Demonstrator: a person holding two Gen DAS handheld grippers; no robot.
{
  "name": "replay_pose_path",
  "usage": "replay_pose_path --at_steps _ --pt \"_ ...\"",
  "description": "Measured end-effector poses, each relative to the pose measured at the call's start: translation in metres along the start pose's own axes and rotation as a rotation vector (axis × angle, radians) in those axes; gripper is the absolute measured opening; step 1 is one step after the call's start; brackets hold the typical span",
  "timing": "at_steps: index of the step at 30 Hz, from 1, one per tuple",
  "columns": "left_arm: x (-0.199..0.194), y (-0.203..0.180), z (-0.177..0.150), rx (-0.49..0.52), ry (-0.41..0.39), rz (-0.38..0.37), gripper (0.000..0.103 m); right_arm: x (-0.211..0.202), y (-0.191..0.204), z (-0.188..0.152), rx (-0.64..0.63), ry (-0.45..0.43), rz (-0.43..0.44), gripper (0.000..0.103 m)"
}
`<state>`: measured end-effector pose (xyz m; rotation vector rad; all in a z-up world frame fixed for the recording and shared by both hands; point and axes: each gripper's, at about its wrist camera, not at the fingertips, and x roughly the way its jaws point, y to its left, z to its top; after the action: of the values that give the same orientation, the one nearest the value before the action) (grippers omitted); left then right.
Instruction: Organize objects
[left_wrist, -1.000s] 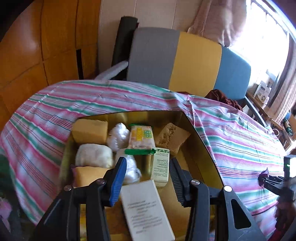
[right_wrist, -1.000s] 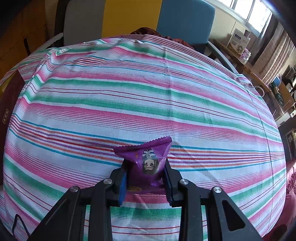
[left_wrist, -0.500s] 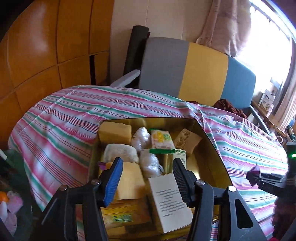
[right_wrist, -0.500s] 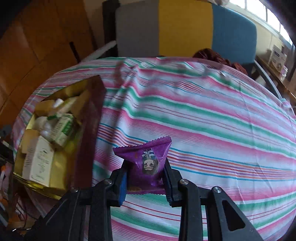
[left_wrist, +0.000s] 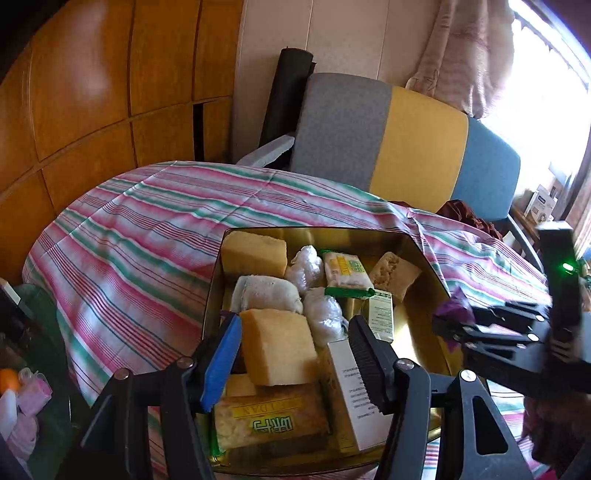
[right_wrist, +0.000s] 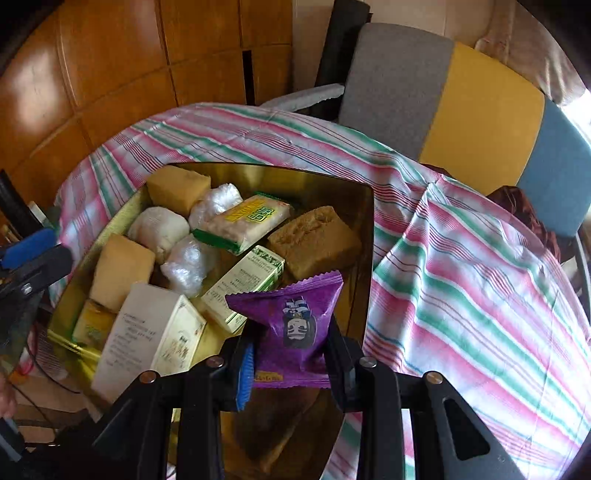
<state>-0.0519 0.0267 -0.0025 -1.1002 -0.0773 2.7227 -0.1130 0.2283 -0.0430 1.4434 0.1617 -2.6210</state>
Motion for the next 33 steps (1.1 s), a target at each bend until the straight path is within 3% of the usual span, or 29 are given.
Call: replay_pose_path --at_steps 5,7,12,21,26,33 --pt "0.006 0.004 -0.003 -0.011 0.018 0.0 0.069 0.034 -0.001 0.009 -0.023 0.079 -0.049 0.041" --pt "0.008 0.005 -0.005 -0.014 0.022 0.008 0.071 0.036 -0.006 0.009 0.005 0.074 -0.036 0.042" --pt "0.011 0.008 -0.007 -0.018 0.025 0.037 0.076 0.015 -0.013 -0.002 0.077 0.013 -0.024 0.043" --pt "-0.002 0.003 -0.013 -0.009 -0.005 0.084 0.103 -0.04 -0.01 -0.036 0.218 -0.079 -0.08 0.043" --pt "-0.021 0.002 -0.014 -0.028 -0.036 0.077 0.103 -0.069 -0.004 -0.057 0.278 -0.126 -0.12 0.043" --pt "-0.037 -0.005 -0.024 -0.017 -0.043 0.127 0.103 -0.085 0.014 -0.082 0.317 -0.184 -0.153 0.043"
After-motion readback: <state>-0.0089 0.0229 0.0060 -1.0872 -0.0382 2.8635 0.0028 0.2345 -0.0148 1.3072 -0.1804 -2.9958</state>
